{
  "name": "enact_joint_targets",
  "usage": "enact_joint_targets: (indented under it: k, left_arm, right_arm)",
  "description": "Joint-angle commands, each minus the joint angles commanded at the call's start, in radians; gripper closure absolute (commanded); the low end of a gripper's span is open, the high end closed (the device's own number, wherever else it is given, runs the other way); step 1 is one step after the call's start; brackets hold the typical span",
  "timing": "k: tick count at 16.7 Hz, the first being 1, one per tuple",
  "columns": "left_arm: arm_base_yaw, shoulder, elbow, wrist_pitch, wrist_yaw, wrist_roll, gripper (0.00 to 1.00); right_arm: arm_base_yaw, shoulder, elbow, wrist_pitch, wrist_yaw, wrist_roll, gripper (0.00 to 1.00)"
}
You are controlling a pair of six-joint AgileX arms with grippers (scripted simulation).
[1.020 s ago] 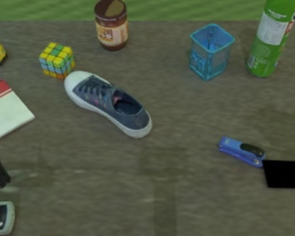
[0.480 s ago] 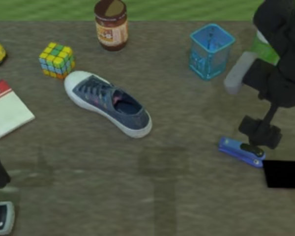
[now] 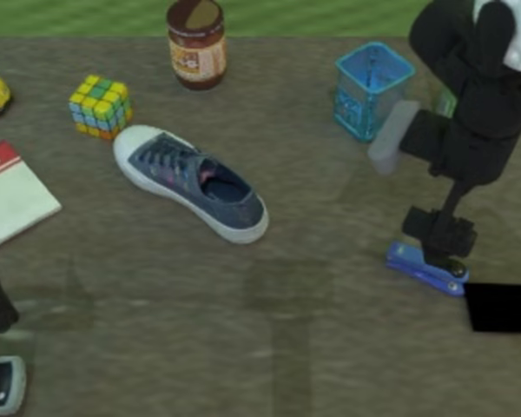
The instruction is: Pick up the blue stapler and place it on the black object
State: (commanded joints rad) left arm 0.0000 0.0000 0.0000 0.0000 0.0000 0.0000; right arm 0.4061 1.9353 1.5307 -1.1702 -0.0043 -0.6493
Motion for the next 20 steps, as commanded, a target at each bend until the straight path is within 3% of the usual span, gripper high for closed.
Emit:
enact_joint_targets:
  k: [4, 11, 16, 20]
  left_arm:
    - [0.0, 0.0, 0.0, 0.0, 0.0, 0.0, 0.0]
    - [0.0, 0.0, 0.0, 0.0, 0.0, 0.0, 0.0]
    - [0.0, 0.0, 0.0, 0.0, 0.0, 0.0, 0.0]
    - [0.0, 0.0, 0.0, 0.0, 0.0, 0.0, 0.0]
  right_arm:
    - [-0.002, 0.012, -0.033, 0.041, 0.0, 0.0, 0.0]
    - [0.003, 0.116, -0.216, 0.337, 0.001, 0.005, 0.0]
    - [0.004, 0.128, -0.235, 0.363, 0.001, 0.006, 0.0]
    - [0.004, 0.128, -0.235, 0.363, 0.001, 0.006, 0.3]
